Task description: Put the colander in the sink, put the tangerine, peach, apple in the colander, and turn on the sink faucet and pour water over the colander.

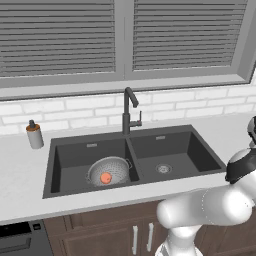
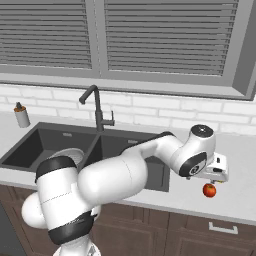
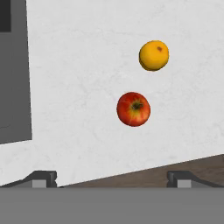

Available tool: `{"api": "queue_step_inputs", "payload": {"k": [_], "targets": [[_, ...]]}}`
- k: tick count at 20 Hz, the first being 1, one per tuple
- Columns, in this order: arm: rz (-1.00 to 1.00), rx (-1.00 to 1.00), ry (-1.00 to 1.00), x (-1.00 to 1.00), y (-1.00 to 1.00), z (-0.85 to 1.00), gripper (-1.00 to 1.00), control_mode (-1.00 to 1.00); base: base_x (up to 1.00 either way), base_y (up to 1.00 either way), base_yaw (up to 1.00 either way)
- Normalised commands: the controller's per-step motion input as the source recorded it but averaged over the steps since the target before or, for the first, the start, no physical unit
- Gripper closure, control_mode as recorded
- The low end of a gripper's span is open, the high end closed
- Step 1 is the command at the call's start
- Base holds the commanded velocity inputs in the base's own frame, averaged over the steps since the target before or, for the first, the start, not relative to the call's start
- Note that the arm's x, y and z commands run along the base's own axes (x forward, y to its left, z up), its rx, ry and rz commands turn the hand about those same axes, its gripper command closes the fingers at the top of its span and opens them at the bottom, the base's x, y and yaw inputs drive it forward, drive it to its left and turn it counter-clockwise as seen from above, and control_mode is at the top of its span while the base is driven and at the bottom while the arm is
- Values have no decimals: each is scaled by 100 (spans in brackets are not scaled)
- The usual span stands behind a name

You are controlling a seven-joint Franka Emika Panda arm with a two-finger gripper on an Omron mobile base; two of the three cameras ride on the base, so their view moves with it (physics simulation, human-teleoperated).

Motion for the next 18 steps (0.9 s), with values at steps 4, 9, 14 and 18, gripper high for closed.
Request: {"api": "queue_step_inputs", "payload": {"k": [4, 9, 14, 18], "targets": [[-1, 0, 2, 11, -35, -30, -100, -100, 0, 0, 0], [-1, 0, 3, 20, -16, -19, -100, -100, 0, 0, 0], [-1, 0, 4, 14, 0, -17, -100, -100, 0, 0, 0], [0, 0, 4, 0, -2, -24, -100, -100, 0, 0, 0]]}}
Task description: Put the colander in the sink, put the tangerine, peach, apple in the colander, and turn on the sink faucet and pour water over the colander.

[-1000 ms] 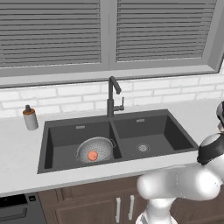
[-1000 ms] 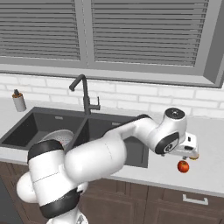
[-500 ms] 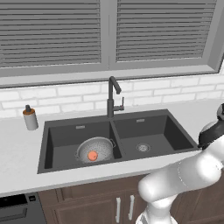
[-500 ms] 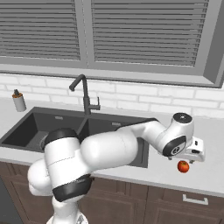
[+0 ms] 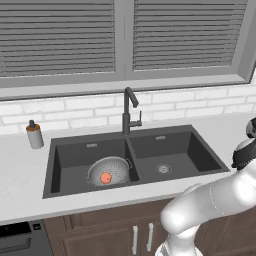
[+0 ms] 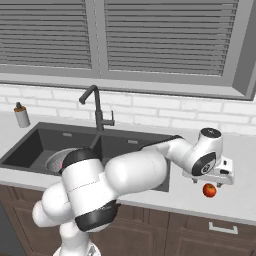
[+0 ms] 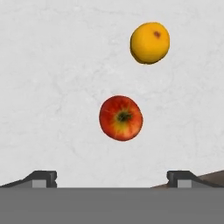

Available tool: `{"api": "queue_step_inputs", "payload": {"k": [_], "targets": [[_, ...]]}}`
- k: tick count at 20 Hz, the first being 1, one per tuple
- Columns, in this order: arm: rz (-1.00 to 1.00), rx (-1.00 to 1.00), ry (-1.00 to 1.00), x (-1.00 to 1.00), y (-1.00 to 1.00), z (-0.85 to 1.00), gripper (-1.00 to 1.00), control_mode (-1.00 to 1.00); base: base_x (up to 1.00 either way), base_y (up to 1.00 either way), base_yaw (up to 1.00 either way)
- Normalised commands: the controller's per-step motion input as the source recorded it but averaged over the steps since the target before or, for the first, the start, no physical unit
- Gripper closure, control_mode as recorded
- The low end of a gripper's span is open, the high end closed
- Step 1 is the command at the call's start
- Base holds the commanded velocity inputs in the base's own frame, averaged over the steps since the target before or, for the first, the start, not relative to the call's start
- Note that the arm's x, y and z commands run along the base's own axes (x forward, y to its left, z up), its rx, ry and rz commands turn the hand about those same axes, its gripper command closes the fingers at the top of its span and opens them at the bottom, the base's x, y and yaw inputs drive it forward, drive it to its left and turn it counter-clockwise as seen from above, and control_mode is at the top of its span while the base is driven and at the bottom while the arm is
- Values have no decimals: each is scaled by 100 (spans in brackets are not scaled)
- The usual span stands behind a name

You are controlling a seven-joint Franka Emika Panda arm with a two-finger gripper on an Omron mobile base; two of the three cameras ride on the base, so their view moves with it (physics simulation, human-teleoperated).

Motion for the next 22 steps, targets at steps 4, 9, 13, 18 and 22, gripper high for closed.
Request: {"api": "queue_step_inputs", "payload": {"k": [4, 9, 13, 18, 22], "targets": [[0, 0, 2, 0, -5, -25, -100, -100, 0, 0, 0], [0, 0, 2, 0, -5, -20, -100, -100, 0, 0, 0], [0, 0, 2, 0, -5, -21, -100, -100, 0, 0, 0], [0, 0, 1, 0, -1, -19, -100, -100, 0, 0, 0], [0, 0, 3, 2, 0, -11, -100, -100, 0, 0, 0]]}}
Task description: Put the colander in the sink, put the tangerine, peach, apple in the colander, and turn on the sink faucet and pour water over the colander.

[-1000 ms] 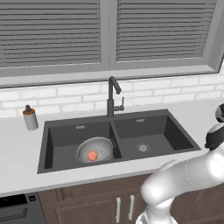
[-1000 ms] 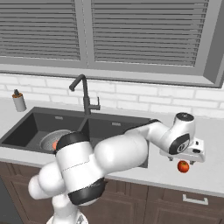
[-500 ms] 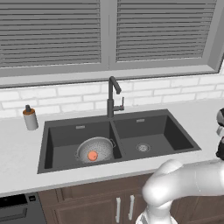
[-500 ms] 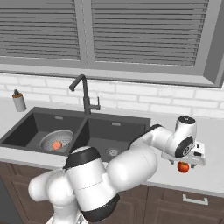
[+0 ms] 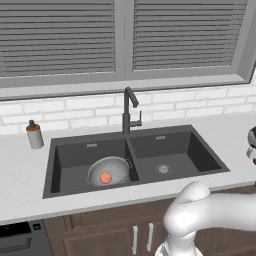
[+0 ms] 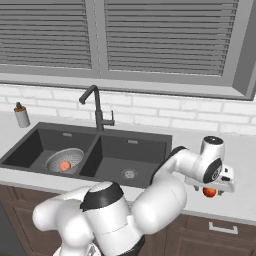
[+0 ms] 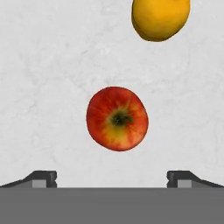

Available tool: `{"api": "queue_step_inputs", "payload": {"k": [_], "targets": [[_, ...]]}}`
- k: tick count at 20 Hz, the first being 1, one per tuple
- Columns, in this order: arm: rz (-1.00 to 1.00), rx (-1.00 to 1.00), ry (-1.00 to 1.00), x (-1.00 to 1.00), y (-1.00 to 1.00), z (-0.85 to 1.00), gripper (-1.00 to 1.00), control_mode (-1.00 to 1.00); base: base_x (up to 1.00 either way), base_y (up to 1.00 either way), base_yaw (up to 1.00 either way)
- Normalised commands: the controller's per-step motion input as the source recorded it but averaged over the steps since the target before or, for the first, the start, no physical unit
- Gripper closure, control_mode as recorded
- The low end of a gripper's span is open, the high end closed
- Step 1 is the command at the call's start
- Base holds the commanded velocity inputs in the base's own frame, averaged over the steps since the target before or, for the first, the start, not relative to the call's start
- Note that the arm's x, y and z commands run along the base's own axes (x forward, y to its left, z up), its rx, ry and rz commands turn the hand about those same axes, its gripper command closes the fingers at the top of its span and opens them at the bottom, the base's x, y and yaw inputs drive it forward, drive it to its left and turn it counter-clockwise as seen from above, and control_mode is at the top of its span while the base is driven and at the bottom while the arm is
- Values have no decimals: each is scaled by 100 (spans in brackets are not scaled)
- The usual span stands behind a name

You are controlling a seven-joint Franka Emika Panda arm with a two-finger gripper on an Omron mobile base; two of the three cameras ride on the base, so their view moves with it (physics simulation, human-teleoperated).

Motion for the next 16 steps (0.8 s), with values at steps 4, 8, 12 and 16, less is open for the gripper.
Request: {"api": "queue_step_inputs", "payload": {"k": [4, 8, 12, 16], "targets": [[0, 0, 1, 5, 0, -10, -100, -100, 0, 0, 0], [0, 0, 0, 3, 0, -10, -100, -100, 0, 0, 0], [0, 0, 0, 9, 0, -4, -100, -100, 0, 0, 0], [0, 1, 0, 17, -1, -5, -100, -100, 0, 0, 0]]}}
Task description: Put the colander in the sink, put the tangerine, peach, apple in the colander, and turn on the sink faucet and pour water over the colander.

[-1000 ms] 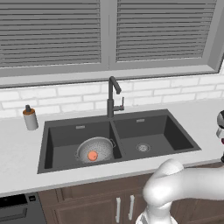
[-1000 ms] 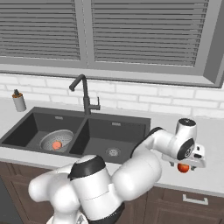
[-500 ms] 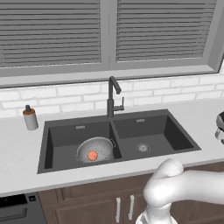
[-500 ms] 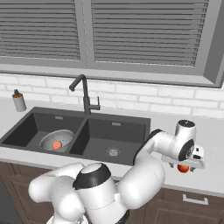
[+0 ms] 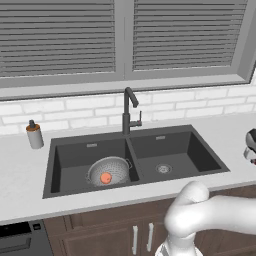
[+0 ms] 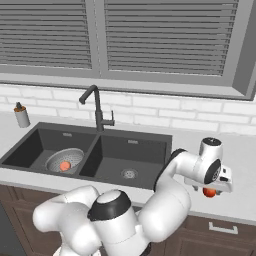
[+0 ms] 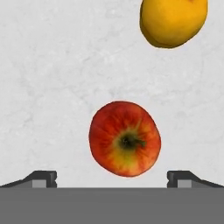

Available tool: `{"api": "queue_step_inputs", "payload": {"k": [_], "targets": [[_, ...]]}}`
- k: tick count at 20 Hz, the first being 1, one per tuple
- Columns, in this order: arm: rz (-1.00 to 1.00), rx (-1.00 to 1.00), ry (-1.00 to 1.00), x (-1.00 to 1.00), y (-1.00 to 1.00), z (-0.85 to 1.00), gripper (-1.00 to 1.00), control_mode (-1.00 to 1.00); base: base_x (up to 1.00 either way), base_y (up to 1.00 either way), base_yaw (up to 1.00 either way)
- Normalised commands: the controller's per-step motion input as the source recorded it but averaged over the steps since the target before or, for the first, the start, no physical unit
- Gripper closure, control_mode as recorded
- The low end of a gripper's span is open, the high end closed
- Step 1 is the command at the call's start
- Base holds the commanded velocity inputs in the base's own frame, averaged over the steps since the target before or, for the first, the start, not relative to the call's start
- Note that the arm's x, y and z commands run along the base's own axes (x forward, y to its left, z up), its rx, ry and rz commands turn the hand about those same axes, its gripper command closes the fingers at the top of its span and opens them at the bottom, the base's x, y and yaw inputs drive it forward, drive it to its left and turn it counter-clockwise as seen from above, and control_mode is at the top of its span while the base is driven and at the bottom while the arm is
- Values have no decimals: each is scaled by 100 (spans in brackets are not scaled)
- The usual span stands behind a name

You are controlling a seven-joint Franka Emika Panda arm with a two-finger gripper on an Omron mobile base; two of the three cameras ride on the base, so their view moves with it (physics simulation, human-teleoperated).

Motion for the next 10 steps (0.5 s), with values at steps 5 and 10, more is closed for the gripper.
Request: {"api": "queue_step_inputs", "payload": {"k": [5, 10], "targets": [[0, 2, 0, 16, -5, -1, -100, -100, 0, 0, 0], [0, 3, 0, 13, -13, 0, -100, -100, 0, 0, 0]]}}
